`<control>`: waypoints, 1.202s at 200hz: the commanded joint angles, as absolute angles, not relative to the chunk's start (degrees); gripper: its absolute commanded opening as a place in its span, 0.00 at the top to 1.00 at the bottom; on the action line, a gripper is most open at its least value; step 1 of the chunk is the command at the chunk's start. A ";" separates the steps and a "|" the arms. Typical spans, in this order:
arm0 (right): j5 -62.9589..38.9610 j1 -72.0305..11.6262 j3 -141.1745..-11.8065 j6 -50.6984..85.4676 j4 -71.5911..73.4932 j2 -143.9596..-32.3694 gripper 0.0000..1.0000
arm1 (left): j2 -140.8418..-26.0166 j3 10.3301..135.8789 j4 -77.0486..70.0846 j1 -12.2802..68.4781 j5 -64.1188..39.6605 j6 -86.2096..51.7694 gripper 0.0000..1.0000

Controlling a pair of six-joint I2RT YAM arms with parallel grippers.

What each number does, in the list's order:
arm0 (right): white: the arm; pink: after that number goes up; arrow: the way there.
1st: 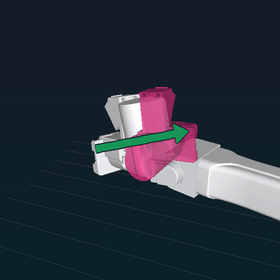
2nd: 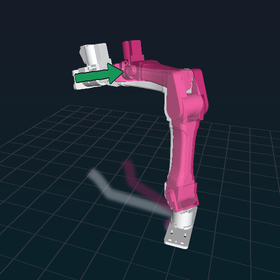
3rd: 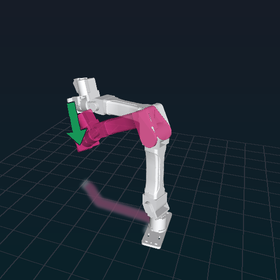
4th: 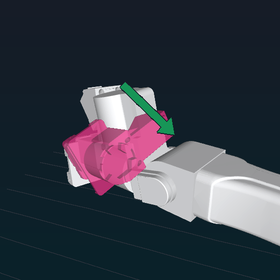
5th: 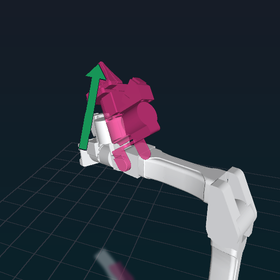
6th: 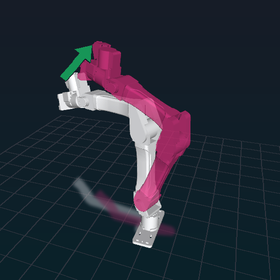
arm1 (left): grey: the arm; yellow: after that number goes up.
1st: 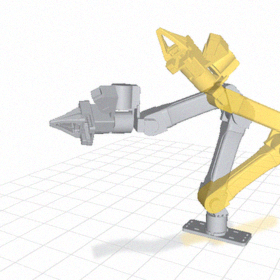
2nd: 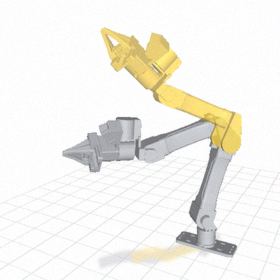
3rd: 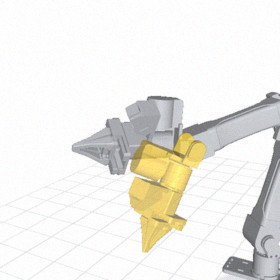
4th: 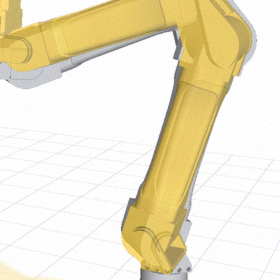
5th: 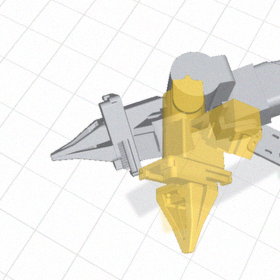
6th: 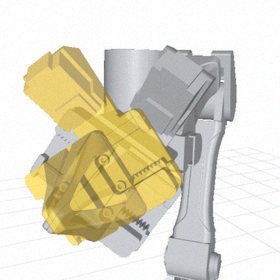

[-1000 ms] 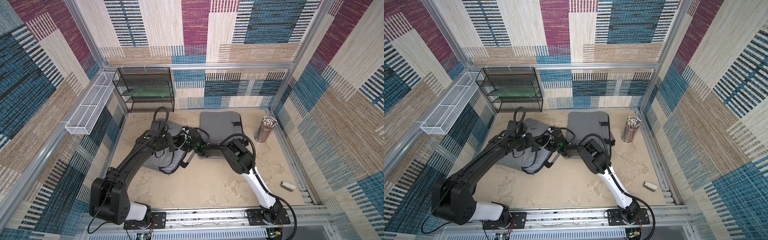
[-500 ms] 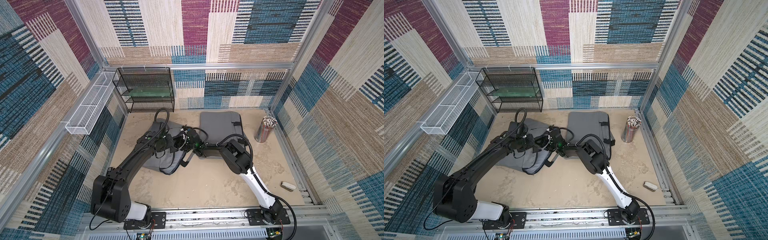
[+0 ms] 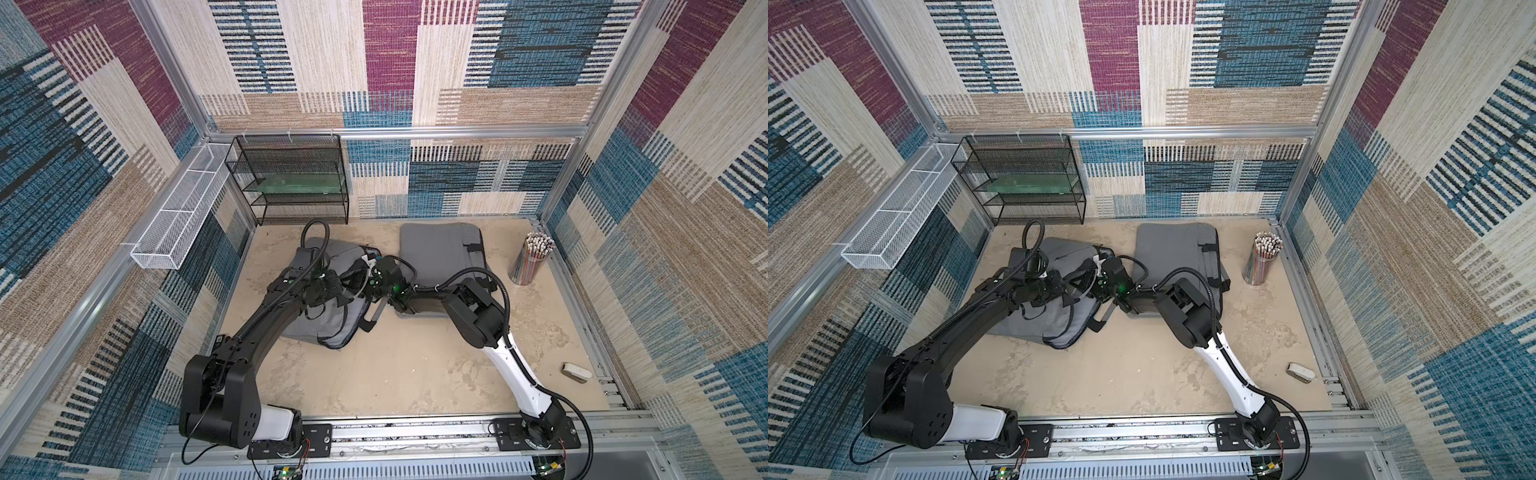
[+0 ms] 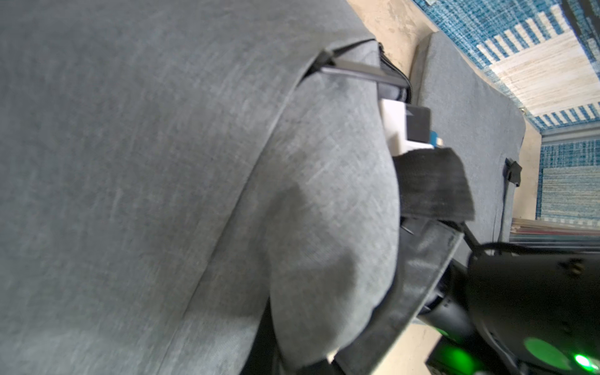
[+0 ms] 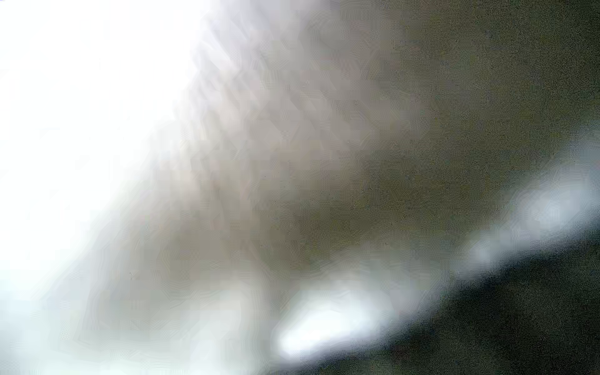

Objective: Open the zippered laptop bag and take out the laptop
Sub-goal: Take out the laptop from the zippered laptop bag.

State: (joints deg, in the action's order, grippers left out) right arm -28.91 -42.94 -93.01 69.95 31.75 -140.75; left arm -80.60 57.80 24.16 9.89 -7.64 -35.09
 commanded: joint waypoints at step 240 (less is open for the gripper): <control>-43.86 -30.94 -54.76 52.59 22.80 -101.56 1.00 | -94.12 69.37 21.70 2.11 8.64 -23.02 1.00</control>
